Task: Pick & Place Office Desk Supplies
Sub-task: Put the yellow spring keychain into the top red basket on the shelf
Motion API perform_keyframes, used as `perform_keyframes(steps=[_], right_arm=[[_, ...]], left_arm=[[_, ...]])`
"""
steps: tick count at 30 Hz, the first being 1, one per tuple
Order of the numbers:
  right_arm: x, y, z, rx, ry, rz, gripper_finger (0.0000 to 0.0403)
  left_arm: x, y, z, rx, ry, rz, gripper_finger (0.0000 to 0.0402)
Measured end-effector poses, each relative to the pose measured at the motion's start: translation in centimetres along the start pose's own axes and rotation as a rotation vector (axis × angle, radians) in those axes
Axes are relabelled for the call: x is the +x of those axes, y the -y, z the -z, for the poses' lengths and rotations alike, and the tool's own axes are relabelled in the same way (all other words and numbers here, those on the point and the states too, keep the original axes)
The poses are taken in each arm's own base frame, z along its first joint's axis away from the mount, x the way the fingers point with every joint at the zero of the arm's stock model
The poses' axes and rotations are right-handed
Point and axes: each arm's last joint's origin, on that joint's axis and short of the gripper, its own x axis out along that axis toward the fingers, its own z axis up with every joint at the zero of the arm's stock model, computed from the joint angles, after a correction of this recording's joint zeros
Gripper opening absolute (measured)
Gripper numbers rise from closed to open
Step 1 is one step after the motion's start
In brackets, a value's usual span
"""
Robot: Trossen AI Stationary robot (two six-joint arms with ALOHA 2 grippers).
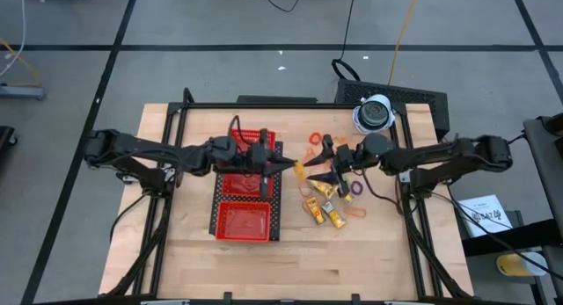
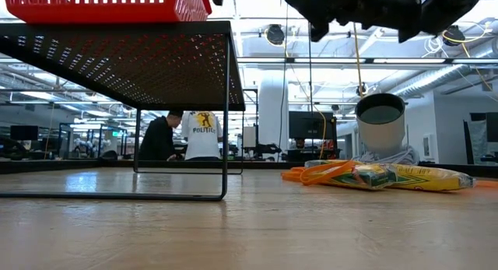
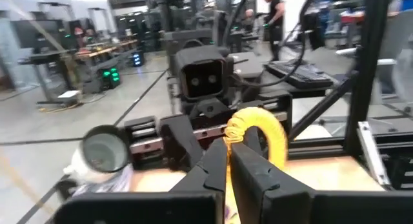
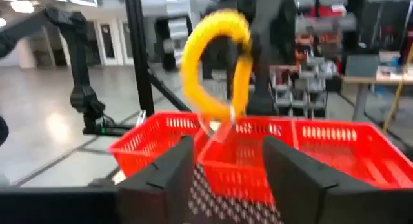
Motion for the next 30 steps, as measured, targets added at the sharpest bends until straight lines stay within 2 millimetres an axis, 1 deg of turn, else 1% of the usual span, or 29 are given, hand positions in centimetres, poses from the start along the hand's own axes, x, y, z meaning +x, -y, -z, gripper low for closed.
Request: perform_keyframes(steps=[4, 8, 10, 14, 17, 19, 23, 28, 30], right_arm=[[-1.3, 0.1, -0.7, 0.01, -0.048, 0.047, 0.0208], [-2.6, 0.1, -1.0, 0.005, -0.118, 0.165, 0.0214], [-3.2, 0.1, -1.0, -0.011, -0.158, 0.235, 0.0213], [-4.1, 0.1, -0.9, -0.023, -0.219, 0.347, 0.0206], [-4.4, 0.1, -0.8, -0.022, -0.246, 0.399, 0.0201], [-4.5, 0.1, -0.7, -0.021, -0.259, 0.405, 0.0199], [-4.5, 0.1, -0.6, -0.018, -0.27, 0.403, 0.0199], [-4.6, 0.1, -0.5, -0.017, -0.277, 0.404, 0.0199], [-4.6, 0.1, -0.6, -0.017, -0.277, 0.404, 0.0199]], left_arm=[[-1.8, -0.3, -1.0, 0.035, -0.061, -0.106, 0.0015], [-3.7, -0.7, -1.5, 0.053, -0.157, -0.245, 0.0005], [-4.5, -1.0, -1.4, 0.036, -0.21, -0.319, 0.0012], [-5.7, -1.4, -0.5, 0.008, -0.346, -0.447, 0.0019], [-6.2, -1.8, 0.5, -0.012, -0.442, -0.512, 0.0007], [-6.5, -2.2, 1.1, -0.036, -0.49, -0.546, 0.0006], [-6.8, -2.7, 1.8, -0.08, -0.546, -0.597, 0.0015], [-7.1, -3.2, 2.2, -0.107, -0.577, -0.641, 0.0005], [-7.2, -3.4, 2.5, -0.131, -0.594, -0.642, 0.0015]])
